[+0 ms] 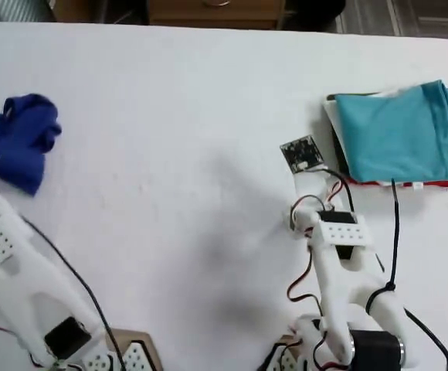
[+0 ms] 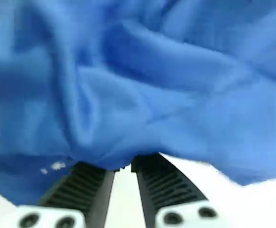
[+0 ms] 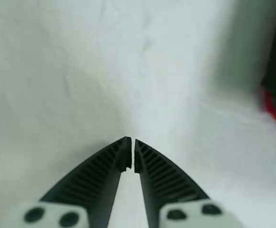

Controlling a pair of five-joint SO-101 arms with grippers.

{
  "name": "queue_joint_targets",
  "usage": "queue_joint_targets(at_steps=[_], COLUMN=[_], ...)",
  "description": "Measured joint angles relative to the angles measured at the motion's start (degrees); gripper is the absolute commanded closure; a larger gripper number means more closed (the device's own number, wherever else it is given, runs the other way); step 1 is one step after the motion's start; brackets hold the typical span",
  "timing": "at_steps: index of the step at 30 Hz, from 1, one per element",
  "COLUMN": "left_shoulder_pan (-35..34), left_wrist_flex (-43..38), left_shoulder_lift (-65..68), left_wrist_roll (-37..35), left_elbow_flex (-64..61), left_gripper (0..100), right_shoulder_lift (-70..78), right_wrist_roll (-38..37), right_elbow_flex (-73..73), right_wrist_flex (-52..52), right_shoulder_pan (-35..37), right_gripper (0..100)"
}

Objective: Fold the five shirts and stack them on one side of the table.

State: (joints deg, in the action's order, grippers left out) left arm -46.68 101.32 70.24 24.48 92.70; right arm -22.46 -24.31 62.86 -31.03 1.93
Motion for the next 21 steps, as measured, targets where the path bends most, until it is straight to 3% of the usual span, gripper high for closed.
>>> queue_joint_targets(at_steps=[21], left_shoulder_pan=[28.13], left_wrist_flex=[0.18], left_shoulder_lift=[-46.42], left_wrist_roll=[0.09], left_elbow_flex=[-4.13], left_gripper=[98], right_shoulder_lift=[0.0], right_wrist_roll=[0.0], right_elbow_flex=[0.0], right_wrist_flex=[1.23], right_shoulder_pan=[0.0], right_gripper=[97.8])
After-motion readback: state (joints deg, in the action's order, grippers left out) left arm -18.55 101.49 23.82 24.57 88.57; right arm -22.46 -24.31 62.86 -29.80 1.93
